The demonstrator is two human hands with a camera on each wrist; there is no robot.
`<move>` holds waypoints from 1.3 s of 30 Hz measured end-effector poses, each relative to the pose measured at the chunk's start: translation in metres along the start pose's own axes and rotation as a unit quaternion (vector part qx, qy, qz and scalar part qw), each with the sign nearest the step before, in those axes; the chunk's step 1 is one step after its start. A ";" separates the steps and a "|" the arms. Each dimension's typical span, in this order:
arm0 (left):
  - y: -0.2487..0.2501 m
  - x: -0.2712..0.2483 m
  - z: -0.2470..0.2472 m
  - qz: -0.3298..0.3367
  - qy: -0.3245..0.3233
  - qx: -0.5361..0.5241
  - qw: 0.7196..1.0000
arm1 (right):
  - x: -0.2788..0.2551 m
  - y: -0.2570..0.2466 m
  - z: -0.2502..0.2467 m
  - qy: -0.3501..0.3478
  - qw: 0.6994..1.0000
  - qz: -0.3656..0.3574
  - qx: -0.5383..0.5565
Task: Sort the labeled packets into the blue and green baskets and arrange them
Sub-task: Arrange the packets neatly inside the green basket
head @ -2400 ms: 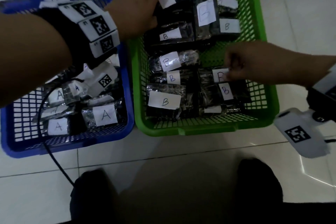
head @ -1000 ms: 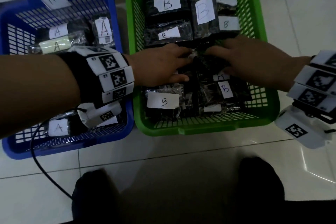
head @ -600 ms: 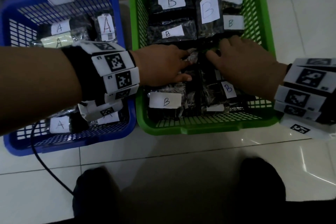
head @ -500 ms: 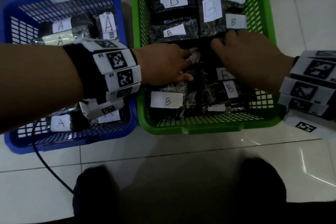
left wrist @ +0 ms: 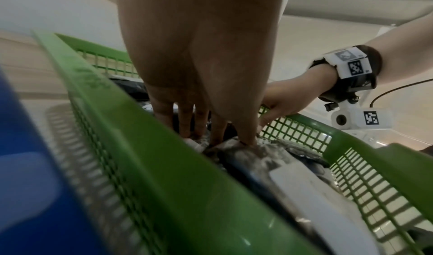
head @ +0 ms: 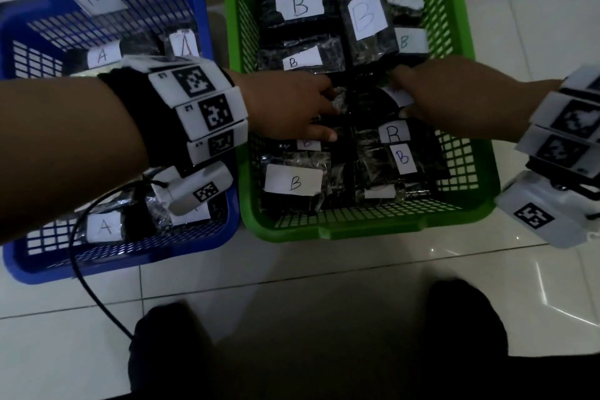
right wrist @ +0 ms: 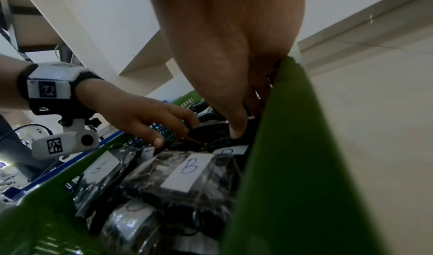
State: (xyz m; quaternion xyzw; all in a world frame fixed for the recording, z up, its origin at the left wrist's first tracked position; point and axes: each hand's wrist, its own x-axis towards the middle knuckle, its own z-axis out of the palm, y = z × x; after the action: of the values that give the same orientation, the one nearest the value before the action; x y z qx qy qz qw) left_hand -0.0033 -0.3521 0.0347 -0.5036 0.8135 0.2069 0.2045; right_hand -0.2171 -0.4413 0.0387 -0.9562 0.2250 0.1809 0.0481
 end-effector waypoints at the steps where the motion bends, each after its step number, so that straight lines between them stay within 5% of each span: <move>1: -0.001 0.000 0.000 0.001 -0.002 -0.008 1.000 | 0.001 -0.001 -0.001 0.001 1.000 0.000 0.001; 7: 0.003 0.000 -0.001 -0.005 -0.008 0.015 1.000 | 0.003 -0.007 0.000 0.052 0.998 0.033 -0.029; 15: 0.004 -0.001 -0.006 -0.016 -0.045 -0.008 0.999 | -0.005 -0.012 -0.001 0.031 0.998 0.027 -0.054; 18: 0.000 -0.002 -0.024 -0.020 0.025 -0.084 0.996 | -0.007 -0.009 -0.010 -0.009 0.998 0.040 -0.038; 23: -0.007 0.011 -0.048 -0.141 0.271 -0.186 0.934 | -0.004 0.007 -0.042 0.135 0.954 0.147 0.224; 27: -0.007 0.030 -0.043 -0.172 0.199 -0.253 0.931 | -0.004 0.023 -0.057 0.202 0.889 0.209 0.353; 32: 0.005 0.044 -0.024 -0.181 0.231 -0.294 0.910 | -0.004 0.021 -0.052 0.120 0.825 0.214 0.509; 36: 0.010 0.048 -0.020 -0.174 0.291 -0.384 0.859 | -0.001 0.006 -0.038 0.052 0.837 0.190 0.511; 39: 0.018 0.045 -0.026 -0.152 0.287 -0.451 0.831 | 0.000 0.000 -0.031 0.100 0.856 0.187 0.471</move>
State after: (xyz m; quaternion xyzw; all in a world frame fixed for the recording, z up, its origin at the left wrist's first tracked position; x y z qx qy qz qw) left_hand -0.0411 -0.3921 0.0343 -0.6937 0.5655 0.3630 -0.2594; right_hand -0.2073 -0.4469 0.0680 -0.7718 0.4617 -0.0379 0.4356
